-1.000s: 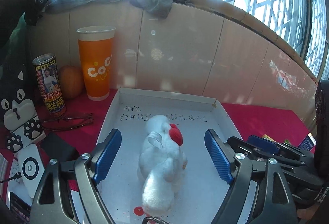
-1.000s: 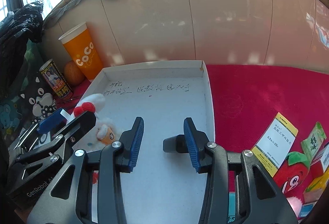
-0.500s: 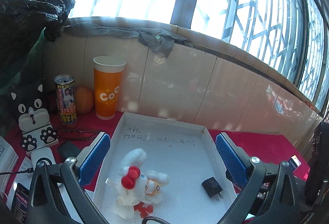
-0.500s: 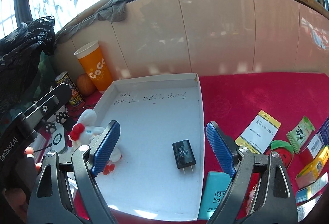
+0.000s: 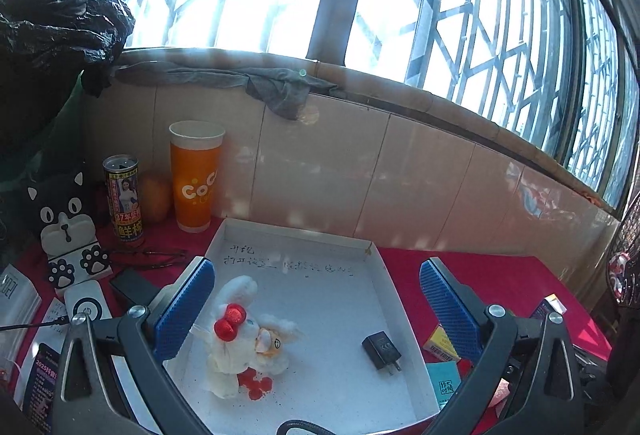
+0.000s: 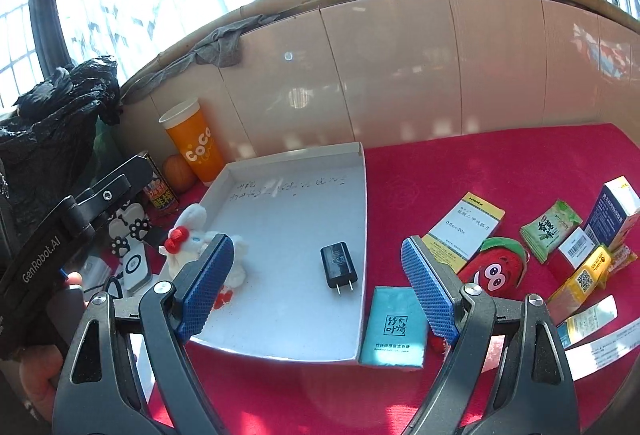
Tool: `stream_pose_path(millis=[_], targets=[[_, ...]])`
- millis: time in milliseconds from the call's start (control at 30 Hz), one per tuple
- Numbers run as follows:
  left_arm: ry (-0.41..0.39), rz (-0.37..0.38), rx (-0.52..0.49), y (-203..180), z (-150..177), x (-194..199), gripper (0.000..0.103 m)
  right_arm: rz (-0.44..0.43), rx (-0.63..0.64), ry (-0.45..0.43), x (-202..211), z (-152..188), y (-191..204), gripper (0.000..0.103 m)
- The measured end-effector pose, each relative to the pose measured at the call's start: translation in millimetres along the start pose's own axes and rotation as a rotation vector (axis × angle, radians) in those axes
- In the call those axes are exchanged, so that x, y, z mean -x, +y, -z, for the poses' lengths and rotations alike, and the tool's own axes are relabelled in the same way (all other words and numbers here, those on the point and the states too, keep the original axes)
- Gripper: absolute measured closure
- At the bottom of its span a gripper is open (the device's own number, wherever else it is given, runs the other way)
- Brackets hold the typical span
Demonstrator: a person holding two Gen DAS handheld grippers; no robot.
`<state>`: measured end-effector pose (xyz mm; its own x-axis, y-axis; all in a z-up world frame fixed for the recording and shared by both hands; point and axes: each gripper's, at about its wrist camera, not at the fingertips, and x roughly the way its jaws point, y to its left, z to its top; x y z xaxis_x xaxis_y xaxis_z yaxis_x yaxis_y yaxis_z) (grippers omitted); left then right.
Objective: Organize objects
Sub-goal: 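Withdraw both open tools from the tray back over the table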
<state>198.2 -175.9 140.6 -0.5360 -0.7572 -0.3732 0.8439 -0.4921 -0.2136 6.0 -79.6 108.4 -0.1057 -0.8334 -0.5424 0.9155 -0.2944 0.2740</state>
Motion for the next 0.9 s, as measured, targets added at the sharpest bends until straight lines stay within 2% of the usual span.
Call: stream_pose_path(millis=[533, 767, 900], targets=[[0.036, 0.057, -0.068, -45.6, 8.6, 18.2, 0.000, 0.051, -0.097, -0.082, 66.1, 5.5, -55.9, 0.016], [0.053, 0.087, -0.123, -68.8, 13.4, 21.5, 0.000, 0.071, -0.159, -0.147, 106.2, 5.7, -90.5, 0.016], [0.060, 0.132, -0.152, -83.7, 20.3, 20.4, 0.000, 0.056, -0.171, -0.201, 138.3, 9.2, -110.3, 0.016]])
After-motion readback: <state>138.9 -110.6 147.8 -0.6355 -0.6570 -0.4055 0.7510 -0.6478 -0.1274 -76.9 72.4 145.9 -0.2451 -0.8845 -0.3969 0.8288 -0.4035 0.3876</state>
